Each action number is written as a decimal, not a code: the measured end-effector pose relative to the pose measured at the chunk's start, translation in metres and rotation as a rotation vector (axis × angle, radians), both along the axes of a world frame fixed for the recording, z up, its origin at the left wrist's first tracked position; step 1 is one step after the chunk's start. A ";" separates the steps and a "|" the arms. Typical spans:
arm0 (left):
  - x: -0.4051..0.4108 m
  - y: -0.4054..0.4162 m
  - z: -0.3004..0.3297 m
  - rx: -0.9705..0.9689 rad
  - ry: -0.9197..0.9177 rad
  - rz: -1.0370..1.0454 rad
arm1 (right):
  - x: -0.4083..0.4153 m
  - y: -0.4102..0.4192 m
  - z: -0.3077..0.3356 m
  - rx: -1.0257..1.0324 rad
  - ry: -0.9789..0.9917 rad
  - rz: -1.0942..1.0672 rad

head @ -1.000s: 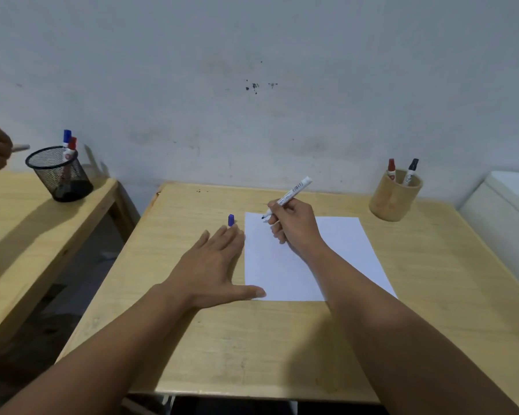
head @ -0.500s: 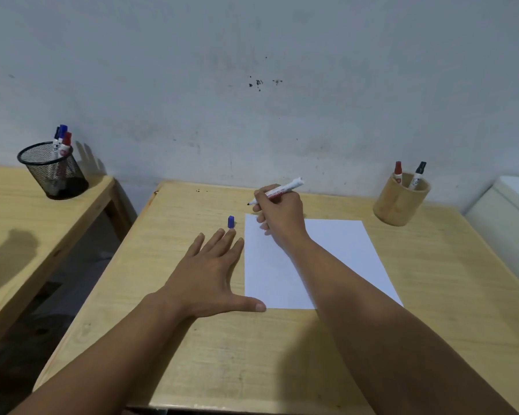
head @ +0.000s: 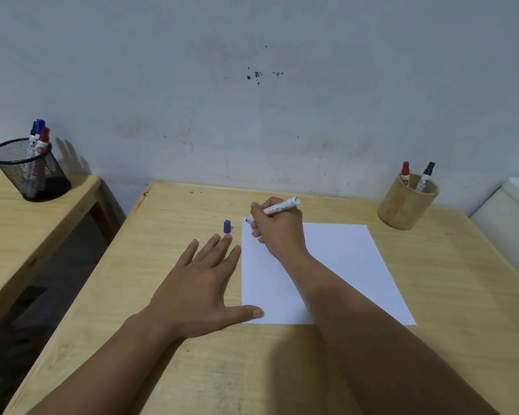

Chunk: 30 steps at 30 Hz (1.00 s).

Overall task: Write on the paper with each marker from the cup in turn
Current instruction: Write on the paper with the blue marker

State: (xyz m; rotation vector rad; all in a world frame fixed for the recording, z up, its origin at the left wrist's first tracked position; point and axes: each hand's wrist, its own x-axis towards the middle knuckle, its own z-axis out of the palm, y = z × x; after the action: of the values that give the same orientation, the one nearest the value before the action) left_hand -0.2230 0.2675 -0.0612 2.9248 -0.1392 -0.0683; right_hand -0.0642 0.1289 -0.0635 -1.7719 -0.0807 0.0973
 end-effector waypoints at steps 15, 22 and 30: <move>0.000 0.009 0.005 0.011 0.032 -0.053 | 0.000 0.000 -0.001 -0.016 -0.008 0.034; -0.001 0.008 0.006 0.019 0.032 -0.050 | 0.001 0.001 -0.001 -0.056 -0.025 0.038; -0.001 0.008 0.005 0.019 0.027 -0.050 | 0.001 0.002 -0.002 -0.094 -0.037 0.042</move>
State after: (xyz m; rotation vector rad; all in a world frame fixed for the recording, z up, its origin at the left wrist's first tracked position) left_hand -0.2236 0.2759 -0.0561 2.9382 -0.2081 -0.1169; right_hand -0.0628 0.1312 -0.0657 -1.8663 -0.1424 0.1001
